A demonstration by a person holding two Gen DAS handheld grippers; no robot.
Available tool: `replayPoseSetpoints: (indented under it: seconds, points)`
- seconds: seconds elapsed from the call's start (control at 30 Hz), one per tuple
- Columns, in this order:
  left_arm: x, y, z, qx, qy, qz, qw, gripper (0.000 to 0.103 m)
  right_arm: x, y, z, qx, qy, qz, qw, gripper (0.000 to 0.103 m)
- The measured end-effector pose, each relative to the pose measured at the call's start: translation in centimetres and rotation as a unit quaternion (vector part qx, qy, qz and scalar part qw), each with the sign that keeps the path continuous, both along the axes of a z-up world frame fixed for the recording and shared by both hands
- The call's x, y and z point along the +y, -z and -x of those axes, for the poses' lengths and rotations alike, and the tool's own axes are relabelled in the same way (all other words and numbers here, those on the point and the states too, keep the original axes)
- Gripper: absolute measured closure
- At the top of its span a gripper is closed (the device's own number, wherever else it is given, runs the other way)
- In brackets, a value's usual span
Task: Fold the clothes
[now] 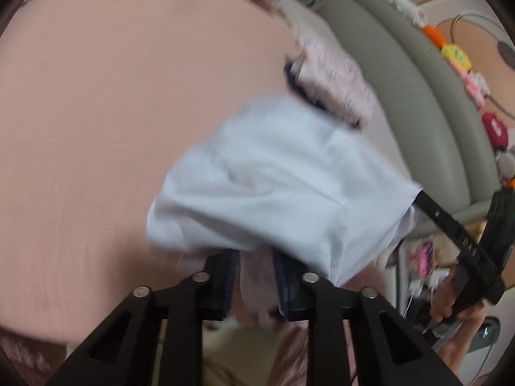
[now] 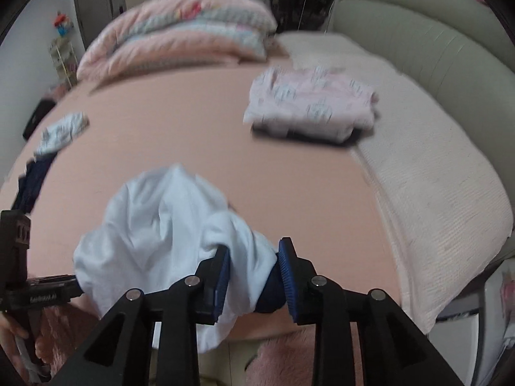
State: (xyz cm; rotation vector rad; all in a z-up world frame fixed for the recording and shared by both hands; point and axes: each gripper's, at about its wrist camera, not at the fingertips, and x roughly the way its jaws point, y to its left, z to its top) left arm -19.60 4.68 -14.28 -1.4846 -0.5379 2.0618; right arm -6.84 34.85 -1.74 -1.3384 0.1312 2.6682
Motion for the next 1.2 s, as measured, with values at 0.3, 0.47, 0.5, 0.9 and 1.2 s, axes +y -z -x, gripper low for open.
replayPoseSetpoints:
  seconds: [0.3, 0.47, 0.5, 0.9, 1.2]
  points:
    - [-2.5, -1.8, 2.3, 0.013, -0.075, 0.043, 0.9962, 0.091, -2.7, -0.1, 0.7, -0.031, -0.102, 0.057, 0.993, 0.051]
    - [-2.9, -0.5, 1.5, -0.021, -0.073, 0.023, 0.9969, 0.091, -9.8, 6.1, -0.5, -0.118, -0.186, 0.033, 0.975, 0.050]
    - [-3.3, -0.6, 1.2, -0.022, -0.072, 0.023, 0.9969, 0.091, -10.7, 7.3, -0.2, -0.133, -0.190, 0.017, 0.973, 0.050]
    - [-1.6, -0.2, -2.3, -0.011, 0.048, 0.092, 0.9945, 0.090, -10.7, 10.5, 0.6, -0.145, -0.178, -0.071, 0.971, 0.045]
    - [3.4, -0.9, -5.9, 0.054, 0.150, 0.093, 0.9828, 0.090, -6.3, 6.3, 0.9, -0.051, -0.096, 0.002, 0.994, 0.097]
